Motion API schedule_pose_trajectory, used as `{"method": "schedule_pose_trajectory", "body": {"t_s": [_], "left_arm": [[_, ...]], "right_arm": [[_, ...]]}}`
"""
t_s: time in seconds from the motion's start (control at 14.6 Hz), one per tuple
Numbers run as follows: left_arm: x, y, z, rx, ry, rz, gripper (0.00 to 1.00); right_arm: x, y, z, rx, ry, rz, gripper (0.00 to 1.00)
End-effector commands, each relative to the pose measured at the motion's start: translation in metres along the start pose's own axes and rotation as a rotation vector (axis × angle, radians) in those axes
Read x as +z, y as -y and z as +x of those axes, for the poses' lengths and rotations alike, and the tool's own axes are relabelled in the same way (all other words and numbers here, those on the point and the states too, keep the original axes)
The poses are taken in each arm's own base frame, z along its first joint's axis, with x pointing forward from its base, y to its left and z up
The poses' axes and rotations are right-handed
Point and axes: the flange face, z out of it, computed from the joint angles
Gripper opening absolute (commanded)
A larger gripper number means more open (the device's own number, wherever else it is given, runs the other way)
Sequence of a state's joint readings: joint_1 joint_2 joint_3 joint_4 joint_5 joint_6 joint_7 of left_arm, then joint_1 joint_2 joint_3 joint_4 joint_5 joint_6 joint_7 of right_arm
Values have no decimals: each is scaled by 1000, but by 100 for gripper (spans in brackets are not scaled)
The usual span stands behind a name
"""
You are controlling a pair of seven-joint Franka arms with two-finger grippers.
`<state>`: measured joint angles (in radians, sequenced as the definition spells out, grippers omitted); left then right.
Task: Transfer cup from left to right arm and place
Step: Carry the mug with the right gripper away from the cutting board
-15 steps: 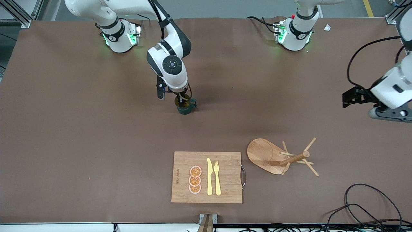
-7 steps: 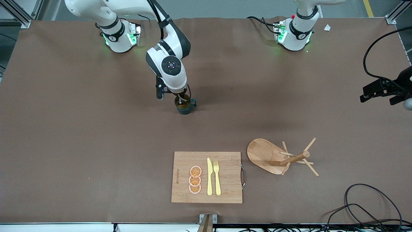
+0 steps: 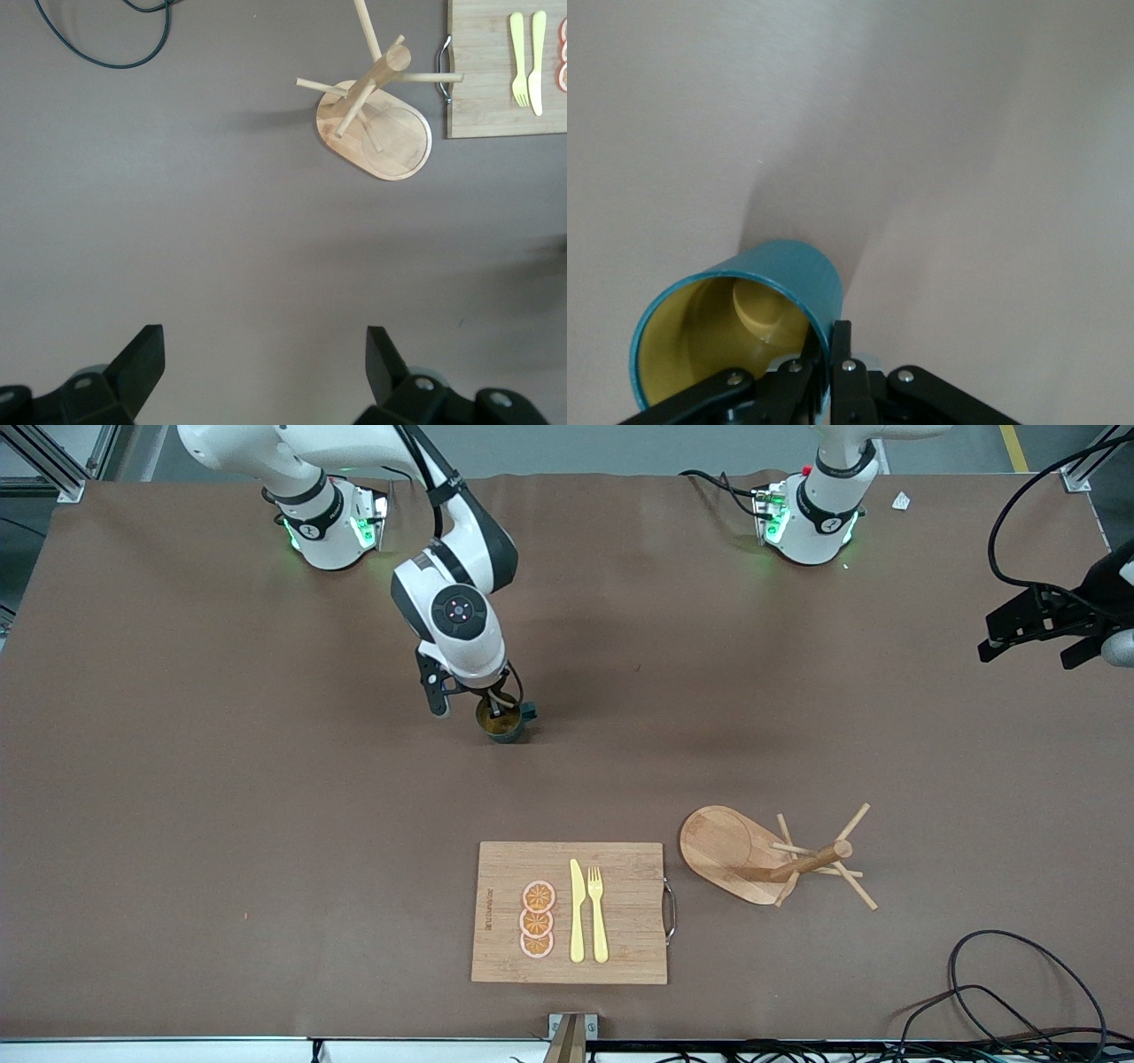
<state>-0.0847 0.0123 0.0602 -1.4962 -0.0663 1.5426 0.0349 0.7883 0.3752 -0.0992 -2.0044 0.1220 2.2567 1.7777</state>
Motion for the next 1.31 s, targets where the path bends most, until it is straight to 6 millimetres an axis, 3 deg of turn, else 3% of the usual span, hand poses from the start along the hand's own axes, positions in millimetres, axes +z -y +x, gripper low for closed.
{"method": "schedule_pose_trajectory", "body": {"t_s": [0.0,0.14,0.34,0.48,0.69,0.96,1.24], "left_arm": [[8,6,-3,-27,23,10,100],[14,11,1,-36,34,23,100],[19,12,7,-34,29,55,100],[14,2,5,-11,18,83,100],[7,-38,8,50,-14,135,100],[3,-65,3,20,-30,143,100],[3,-65,1,20,-17,128,100]], "right_arm": [[-14,2,29,-184,28,6,0],[-31,3,51,-344,35,29,0],[-50,4,102,-547,49,25,0],[-66,0,143,-721,66,21,0],[-82,-9,203,-976,88,34,0],[-90,-25,288,-1332,102,66,0],[-86,-48,373,-1736,71,99,0]]}}
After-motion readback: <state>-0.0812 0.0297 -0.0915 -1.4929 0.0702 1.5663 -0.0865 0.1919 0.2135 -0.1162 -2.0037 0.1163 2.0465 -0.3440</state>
